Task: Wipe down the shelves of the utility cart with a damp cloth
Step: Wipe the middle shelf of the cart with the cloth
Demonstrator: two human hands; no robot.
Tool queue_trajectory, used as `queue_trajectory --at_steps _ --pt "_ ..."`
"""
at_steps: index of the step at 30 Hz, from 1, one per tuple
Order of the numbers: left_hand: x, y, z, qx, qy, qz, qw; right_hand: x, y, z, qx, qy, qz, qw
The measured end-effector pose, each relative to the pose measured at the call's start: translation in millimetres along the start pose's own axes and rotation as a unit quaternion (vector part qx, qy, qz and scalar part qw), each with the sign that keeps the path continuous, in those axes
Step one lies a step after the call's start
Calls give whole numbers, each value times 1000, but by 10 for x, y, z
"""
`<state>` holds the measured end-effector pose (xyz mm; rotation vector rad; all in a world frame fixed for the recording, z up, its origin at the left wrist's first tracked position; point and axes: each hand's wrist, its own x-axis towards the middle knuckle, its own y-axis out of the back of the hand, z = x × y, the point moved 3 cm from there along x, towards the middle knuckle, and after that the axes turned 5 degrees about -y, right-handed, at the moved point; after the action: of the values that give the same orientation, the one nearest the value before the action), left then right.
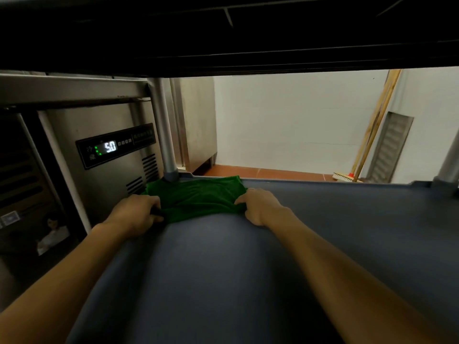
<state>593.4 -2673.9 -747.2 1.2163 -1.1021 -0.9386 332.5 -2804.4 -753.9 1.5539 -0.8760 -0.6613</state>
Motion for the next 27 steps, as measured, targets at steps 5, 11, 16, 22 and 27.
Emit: queue_trajectory --at_steps 5,11,16,22,27 --pt "-181 31 -10 -9 -6 -8 1000 -191 34 -52 4 6 -14 1000" --pt "-427 50 -17 -26 -13 -14 999 -402 49 -130 22 10 -32 999" --pt "-638 41 -10 -39 -27 -2 999 -591 71 -209 10 16 -54 998" --pt "-881 82 16 -42 -30 -6 999 -820 30 -250 10 16 -66 998" --pt "-1154 111 66 -23 -38 2 999 -1049 26 -282 4 27 -49 998"
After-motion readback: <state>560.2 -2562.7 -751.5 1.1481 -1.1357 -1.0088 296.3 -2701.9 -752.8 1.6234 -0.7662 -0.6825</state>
